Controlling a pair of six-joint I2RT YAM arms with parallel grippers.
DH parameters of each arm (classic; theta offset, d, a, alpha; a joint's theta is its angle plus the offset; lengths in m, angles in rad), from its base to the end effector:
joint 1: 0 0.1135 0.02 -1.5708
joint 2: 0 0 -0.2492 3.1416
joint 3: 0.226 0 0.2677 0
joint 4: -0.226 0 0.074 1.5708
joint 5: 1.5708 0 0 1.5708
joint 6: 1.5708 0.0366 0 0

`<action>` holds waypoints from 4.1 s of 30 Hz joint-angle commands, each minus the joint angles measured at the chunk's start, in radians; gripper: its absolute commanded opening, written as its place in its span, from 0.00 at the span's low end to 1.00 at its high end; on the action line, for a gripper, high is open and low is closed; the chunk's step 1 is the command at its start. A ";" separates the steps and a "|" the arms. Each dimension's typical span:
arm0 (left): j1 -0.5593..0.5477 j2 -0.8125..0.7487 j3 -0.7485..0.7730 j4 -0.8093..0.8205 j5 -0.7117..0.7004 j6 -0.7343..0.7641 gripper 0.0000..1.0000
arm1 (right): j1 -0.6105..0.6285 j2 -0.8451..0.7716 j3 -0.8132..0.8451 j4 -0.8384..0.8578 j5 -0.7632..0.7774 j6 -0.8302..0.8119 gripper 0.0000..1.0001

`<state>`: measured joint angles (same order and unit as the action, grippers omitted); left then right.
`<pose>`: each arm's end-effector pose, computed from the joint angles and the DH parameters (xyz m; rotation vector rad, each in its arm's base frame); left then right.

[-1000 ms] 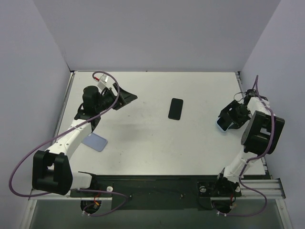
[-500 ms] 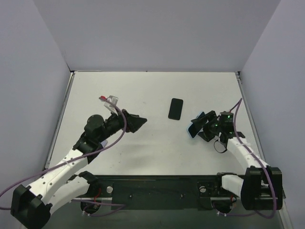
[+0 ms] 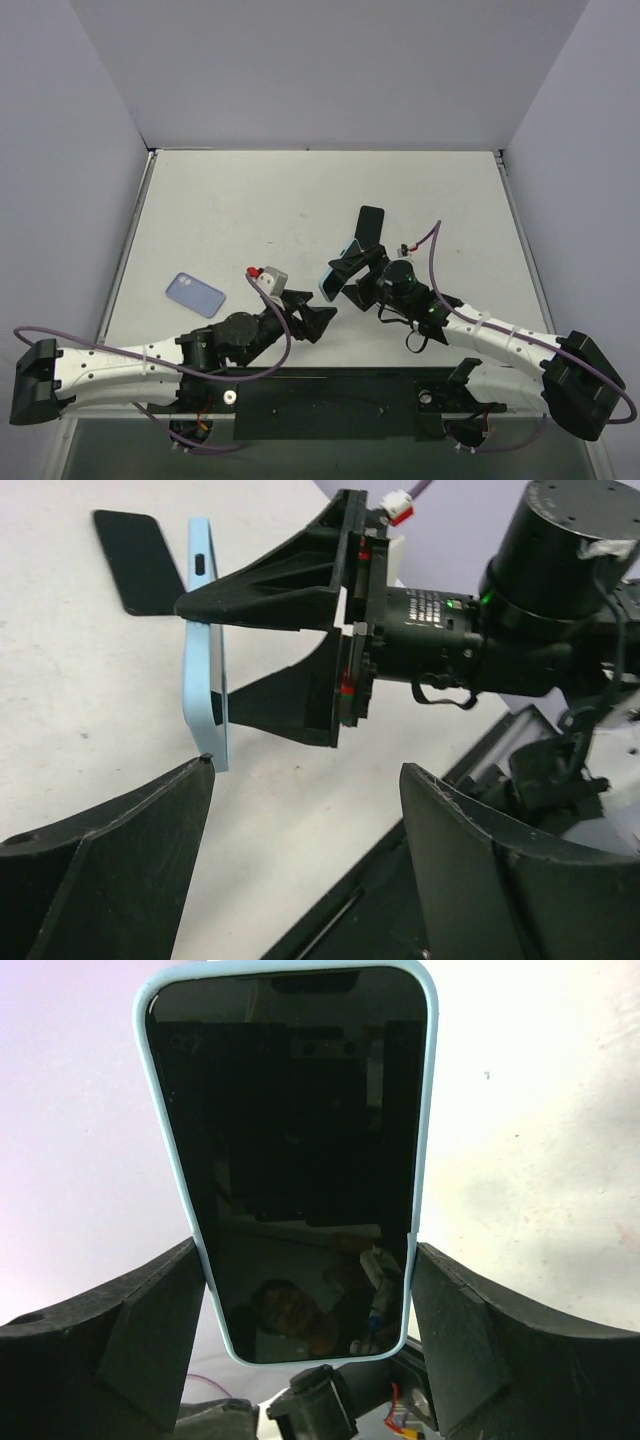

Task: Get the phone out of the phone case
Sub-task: Pick up the phone at the center of the board, then adjust the phone.

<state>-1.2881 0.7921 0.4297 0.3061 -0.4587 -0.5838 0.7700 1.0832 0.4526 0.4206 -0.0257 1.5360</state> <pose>0.0760 -0.2037 0.2485 0.2328 1.7146 -1.0520 0.1842 0.1799 0.2052 0.7720 1.9751 1.5796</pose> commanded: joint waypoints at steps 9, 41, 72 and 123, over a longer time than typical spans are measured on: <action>-0.152 0.125 0.024 0.177 -0.544 0.160 0.78 | 0.132 -0.061 0.081 0.147 0.211 0.154 0.00; 0.167 0.047 0.185 -0.122 0.023 0.044 0.00 | 0.138 -0.097 0.178 0.065 -0.203 -0.238 0.89; 0.647 0.243 0.457 -0.507 1.562 0.045 0.00 | 0.121 -0.002 0.422 -0.430 -1.020 -1.009 0.31; 0.766 0.021 0.217 0.156 0.856 -0.613 0.00 | 0.180 0.049 0.284 0.306 -0.418 -0.488 0.30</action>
<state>-0.5331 0.8154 0.5011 0.5373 0.3534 -1.3445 0.9478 1.2186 0.6609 0.8909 -0.3794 1.2339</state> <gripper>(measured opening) 0.215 0.217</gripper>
